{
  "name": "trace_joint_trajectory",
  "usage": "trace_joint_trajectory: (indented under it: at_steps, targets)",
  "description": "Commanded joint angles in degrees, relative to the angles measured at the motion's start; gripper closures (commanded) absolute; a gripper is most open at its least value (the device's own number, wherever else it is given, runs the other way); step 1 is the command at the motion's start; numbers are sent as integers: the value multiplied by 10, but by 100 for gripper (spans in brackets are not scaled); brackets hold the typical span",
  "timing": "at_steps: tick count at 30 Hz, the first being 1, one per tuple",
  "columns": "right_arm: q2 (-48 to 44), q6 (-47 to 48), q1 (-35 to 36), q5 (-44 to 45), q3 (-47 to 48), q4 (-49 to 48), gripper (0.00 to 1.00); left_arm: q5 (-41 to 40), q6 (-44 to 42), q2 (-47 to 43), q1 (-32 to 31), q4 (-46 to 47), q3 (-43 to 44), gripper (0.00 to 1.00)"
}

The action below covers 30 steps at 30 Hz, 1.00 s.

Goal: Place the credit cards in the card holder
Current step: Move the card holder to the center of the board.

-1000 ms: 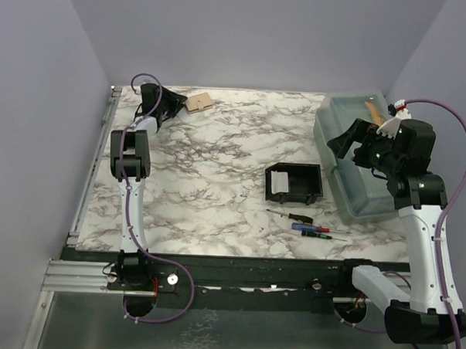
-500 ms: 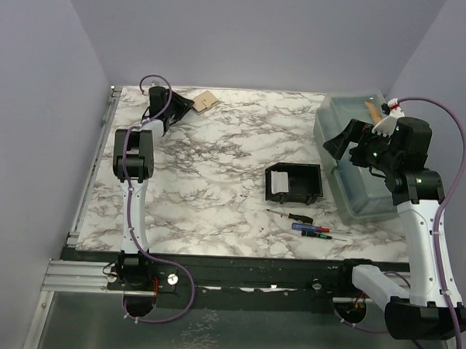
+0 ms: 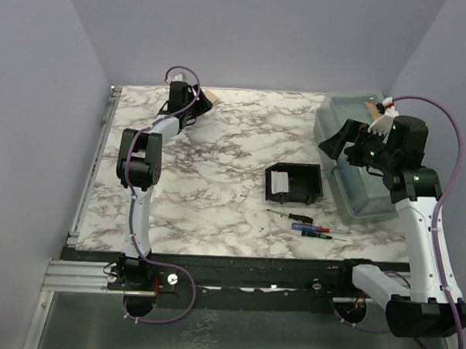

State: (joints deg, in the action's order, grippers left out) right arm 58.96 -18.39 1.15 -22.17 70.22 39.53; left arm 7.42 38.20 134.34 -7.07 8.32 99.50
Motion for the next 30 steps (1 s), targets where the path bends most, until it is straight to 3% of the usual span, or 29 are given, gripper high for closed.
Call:
trace_joint_trajectory:
  at_steps: [1,5,11,13,22,26,30]
  targets:
    - [-2,3,3,2,-7,-1,0,-50,-135,-37,5,-24,33,23]
    - [2,0,3,2,-1,5,0,-66,-174,9,7,-49,123,21]
    - [-2,-6,4,12,-8,-1,0,-48,-182,175,11,-180,380,20]
    - [-2,-10,3,11,-8,-3,0,-43,-166,204,14,-183,417,20]
    - [0,-7,4,14,0,5,0,-6,-111,240,26,-175,420,18]
    - [-7,-8,3,12,-6,4,0,25,-103,228,24,-175,377,24]
    - [-14,-8,3,12,-13,0,0,33,-102,202,18,-178,325,37]
